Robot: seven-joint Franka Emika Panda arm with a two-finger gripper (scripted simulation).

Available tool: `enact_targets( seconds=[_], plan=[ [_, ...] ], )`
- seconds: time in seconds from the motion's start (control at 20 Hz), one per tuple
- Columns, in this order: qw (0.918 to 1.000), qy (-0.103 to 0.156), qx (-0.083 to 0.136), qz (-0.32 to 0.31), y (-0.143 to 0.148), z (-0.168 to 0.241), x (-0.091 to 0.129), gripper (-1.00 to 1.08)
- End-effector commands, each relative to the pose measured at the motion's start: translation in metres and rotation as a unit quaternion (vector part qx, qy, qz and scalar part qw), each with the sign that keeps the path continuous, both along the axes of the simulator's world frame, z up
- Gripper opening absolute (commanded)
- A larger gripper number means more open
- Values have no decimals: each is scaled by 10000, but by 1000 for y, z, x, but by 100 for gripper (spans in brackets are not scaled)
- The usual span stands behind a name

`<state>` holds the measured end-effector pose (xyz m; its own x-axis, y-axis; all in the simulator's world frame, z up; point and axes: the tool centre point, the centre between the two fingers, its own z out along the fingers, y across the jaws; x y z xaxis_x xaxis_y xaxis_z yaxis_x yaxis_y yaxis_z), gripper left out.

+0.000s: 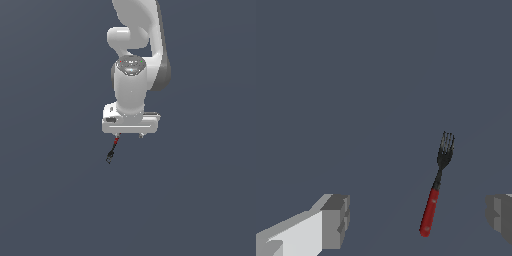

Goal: Pick up the object and move it to a goal position.

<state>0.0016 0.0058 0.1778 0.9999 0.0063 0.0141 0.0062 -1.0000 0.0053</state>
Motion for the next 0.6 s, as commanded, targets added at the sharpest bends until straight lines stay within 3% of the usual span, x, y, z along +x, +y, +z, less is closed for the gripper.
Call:
enact_targets(
  seconds=[0.0,0.55],
  plan=[
    [10000,0,0,0,0,0,0,100],
    [9995,32,37,-298,-15,9,-5,100]
  ],
)
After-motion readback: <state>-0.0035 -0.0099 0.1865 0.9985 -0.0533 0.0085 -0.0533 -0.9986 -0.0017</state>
